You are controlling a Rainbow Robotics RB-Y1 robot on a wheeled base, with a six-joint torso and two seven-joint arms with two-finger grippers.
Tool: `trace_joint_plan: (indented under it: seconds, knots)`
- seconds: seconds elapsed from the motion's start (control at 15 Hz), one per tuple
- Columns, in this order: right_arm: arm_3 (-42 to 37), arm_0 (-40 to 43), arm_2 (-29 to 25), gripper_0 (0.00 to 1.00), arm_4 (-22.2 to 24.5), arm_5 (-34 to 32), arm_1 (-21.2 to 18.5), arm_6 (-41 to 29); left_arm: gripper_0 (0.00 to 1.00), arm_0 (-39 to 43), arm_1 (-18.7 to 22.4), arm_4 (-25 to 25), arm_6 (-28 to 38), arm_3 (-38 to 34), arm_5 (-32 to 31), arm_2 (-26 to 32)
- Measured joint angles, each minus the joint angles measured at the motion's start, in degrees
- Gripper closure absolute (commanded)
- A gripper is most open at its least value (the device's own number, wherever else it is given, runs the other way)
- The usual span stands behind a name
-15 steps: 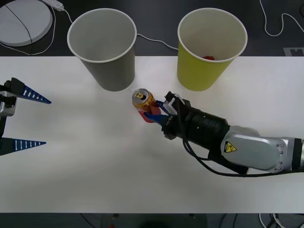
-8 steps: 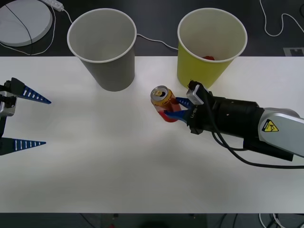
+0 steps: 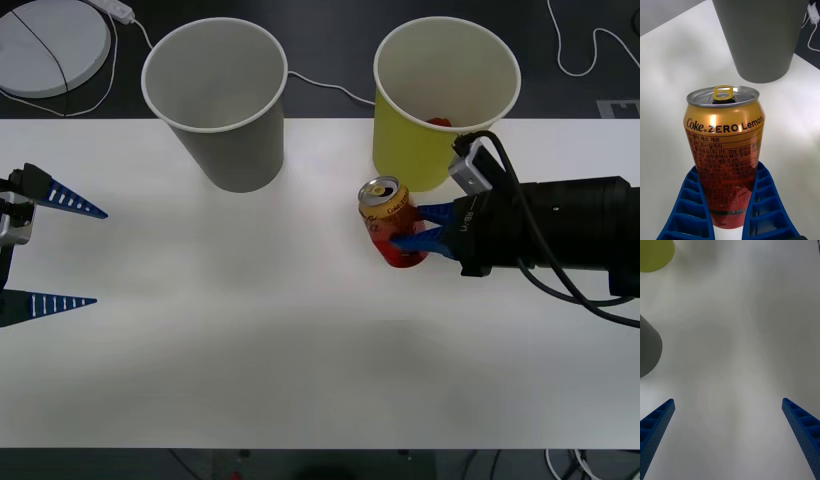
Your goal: Put the can into the green bin and the plastic bottle into the gray bin
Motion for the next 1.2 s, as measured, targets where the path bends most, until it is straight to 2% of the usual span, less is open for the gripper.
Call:
trace_joint_plan:
  seconds: [0.4, 0.6, 0.93, 1.07, 1.2]
  knots:
    - [-8.5, 2.0, -18.1, 1.00, 6.0, -22.5, -3.3, -17.7, 0.00, 0.0, 0.0, 0.0, 0.0, 0.0, 0.0, 0.0]
    - [-9.6, 1.2, -25.2, 1.00, 3.0, -30.5, -5.0, -18.8, 0.00, 0.0, 0.0, 0.0, 0.0, 0.0, 0.0, 0.0]
    - [-8.0, -4.7, -27.4, 1.00, -4.5, -34.7, -11.5, -18.9, 0.00, 0.0, 0.0, 0.0, 0.0, 0.0, 0.0, 0.0]
    - [-4.6, -9.3, -27.4, 1.00, -6.5, -39.4, -11.6, -18.9, 0.00, 0.0, 0.0, 0.0, 0.0, 0.0, 0.0, 0.0]
    - [-0.6, -14.4, -27.2, 1.00, -6.5, -44.4, -10.5, -18.9, 0.00, 0.0, 0.0, 0.0, 0.0, 0.0, 0.0, 0.0]
